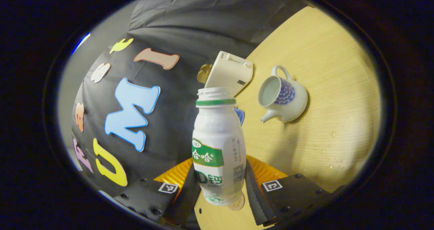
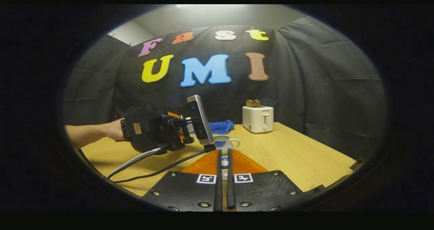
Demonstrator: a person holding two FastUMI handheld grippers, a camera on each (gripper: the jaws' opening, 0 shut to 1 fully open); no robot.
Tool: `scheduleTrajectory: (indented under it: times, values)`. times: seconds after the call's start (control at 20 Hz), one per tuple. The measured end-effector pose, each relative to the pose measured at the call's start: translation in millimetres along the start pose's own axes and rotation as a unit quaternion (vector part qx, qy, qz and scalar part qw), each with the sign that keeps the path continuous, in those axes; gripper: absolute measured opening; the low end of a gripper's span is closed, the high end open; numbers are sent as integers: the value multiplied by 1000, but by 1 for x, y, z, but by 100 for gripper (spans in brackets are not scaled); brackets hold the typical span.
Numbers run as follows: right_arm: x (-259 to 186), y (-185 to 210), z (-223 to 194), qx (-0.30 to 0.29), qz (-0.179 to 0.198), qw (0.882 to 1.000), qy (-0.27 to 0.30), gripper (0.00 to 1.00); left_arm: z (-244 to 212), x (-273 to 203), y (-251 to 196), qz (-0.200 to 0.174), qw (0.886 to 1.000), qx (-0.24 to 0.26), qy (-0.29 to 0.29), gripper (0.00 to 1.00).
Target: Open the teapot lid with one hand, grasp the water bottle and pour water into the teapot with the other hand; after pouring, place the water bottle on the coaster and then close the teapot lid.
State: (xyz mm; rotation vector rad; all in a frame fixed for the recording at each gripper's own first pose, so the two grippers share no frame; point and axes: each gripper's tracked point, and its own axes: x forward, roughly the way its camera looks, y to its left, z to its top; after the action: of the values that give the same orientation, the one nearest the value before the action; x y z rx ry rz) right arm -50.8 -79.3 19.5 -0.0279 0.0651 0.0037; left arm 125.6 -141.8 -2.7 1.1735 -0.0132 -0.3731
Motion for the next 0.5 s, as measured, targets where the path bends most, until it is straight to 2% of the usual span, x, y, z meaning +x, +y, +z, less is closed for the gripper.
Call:
scheduleTrajectory:
  times: [0.15,0.2,0.25,0.3,0.35,0.5]
  values:
    - [11,9,2,-9,9,1000,1,5,-18,-9,2,0,997,-74,4,82]
    - [16,12,1,-12,13,1000,0,5,-23,-12,-1,-6,994,-107,2,67]
    - [21,13,3,-16,14,1000,0,5,-24,-13,-3,-12,990,-137,-3,75]
    - [27,14,3,-19,16,1000,0,13,-24,-9,-5,-14,987,-162,-3,82]
    - [35,16,3,-21,18,1000,1,5,-26,-5,-6,-16,983,-184,-3,82]
    - [55,19,3,-22,23,999,5,5,-27,-3,-3,6,972,-234,-9,82]
